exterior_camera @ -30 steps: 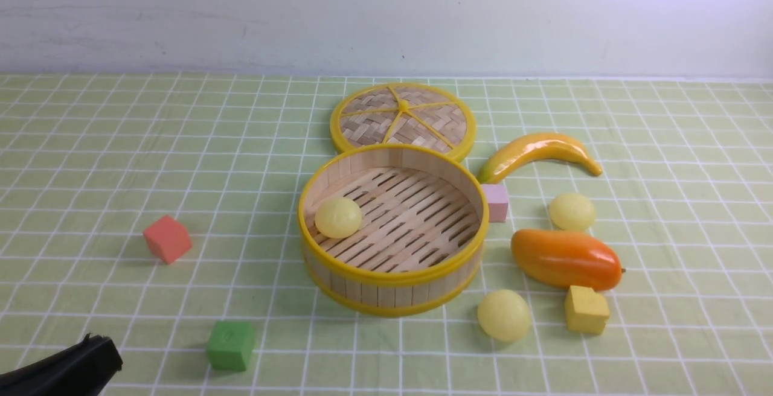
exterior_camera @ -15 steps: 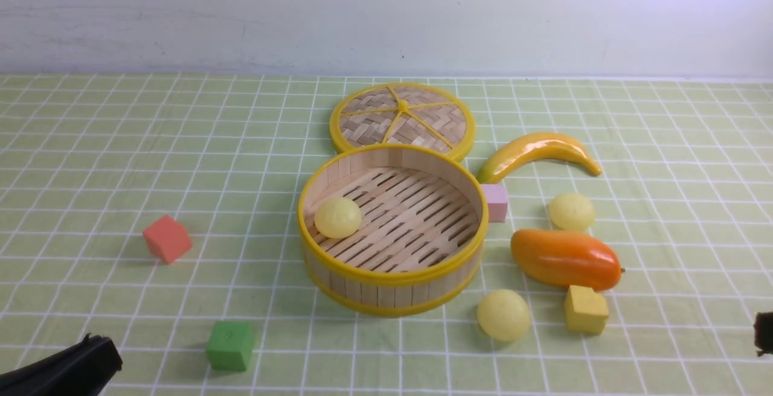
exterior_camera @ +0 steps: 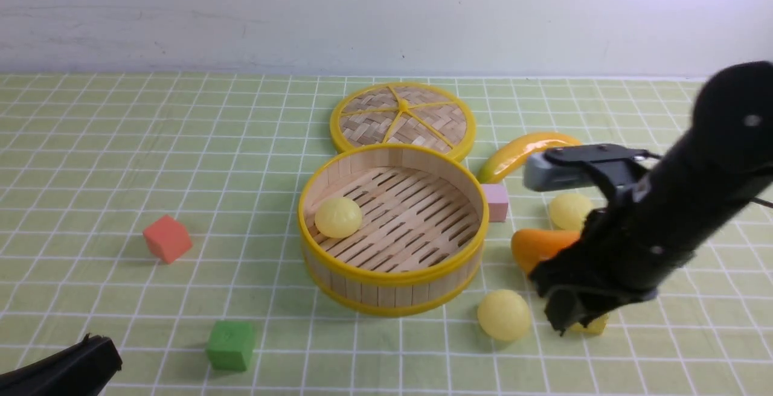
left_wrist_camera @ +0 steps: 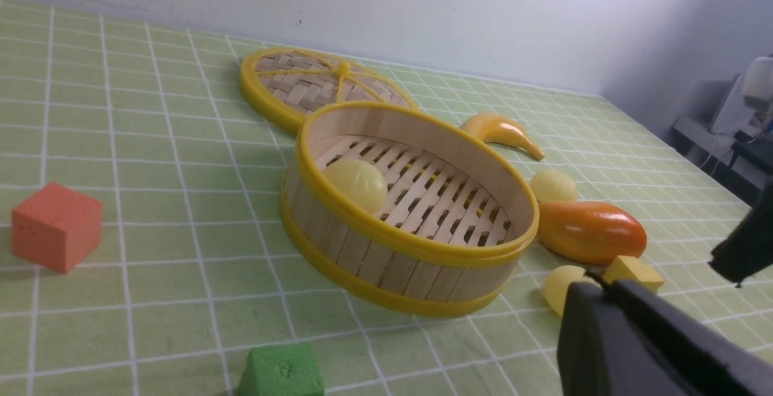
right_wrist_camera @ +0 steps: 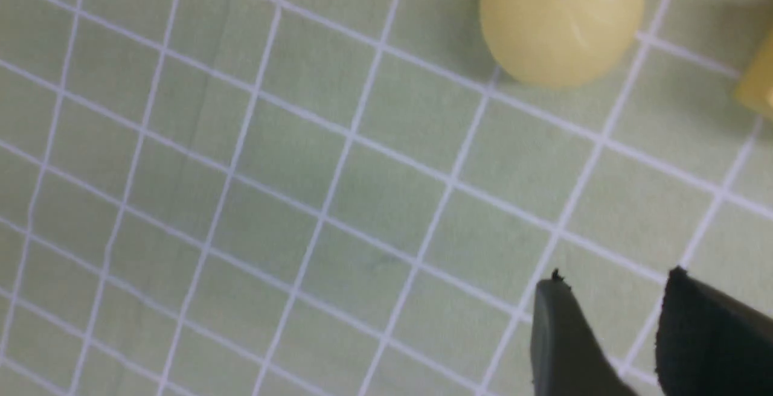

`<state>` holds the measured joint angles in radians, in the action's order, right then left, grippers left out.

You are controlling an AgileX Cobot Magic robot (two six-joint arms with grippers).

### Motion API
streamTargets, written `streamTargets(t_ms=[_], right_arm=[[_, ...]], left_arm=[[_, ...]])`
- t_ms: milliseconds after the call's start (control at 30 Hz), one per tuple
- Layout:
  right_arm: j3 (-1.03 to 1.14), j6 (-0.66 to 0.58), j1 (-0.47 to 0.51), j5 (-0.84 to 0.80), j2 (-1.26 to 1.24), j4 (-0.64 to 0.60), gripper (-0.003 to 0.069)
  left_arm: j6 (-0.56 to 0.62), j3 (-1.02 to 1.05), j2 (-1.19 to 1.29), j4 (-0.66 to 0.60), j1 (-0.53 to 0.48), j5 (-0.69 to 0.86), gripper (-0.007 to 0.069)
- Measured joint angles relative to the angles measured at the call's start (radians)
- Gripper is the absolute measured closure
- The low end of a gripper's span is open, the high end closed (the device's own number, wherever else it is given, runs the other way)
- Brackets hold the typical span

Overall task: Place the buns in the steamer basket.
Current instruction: Use the right arm to grab a steamed stuffed bun

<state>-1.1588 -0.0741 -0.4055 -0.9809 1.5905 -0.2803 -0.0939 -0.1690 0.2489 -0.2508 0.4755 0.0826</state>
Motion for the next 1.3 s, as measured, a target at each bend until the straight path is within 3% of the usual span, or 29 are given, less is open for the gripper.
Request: streamTargets(t_ms=[167,733,1200,1300], right_arm=[[-0.096,0.060,-0.058,0.053,0.167,0.091,0.0419],[-0.129,0.114,-0.062,0.228,0.276,0.131,0.0419],[-0.130,0.116,-0.062,0.209,0.303,0.130,0.0424],[-0.130,0.116,-0.062,0.206,0.305,0.130,0.0473]], left_arm=[[0.000,0.000,0.000,0.000,0.000,0.000,0.0636],[0.000,0.000,0.000,0.000,0.000,0.000,0.0628],[0.000,0.000,0.000,0.000,0.000,0.000,0.0621],[0.000,0.000,0.000,0.000,0.000,0.000,0.0619]])
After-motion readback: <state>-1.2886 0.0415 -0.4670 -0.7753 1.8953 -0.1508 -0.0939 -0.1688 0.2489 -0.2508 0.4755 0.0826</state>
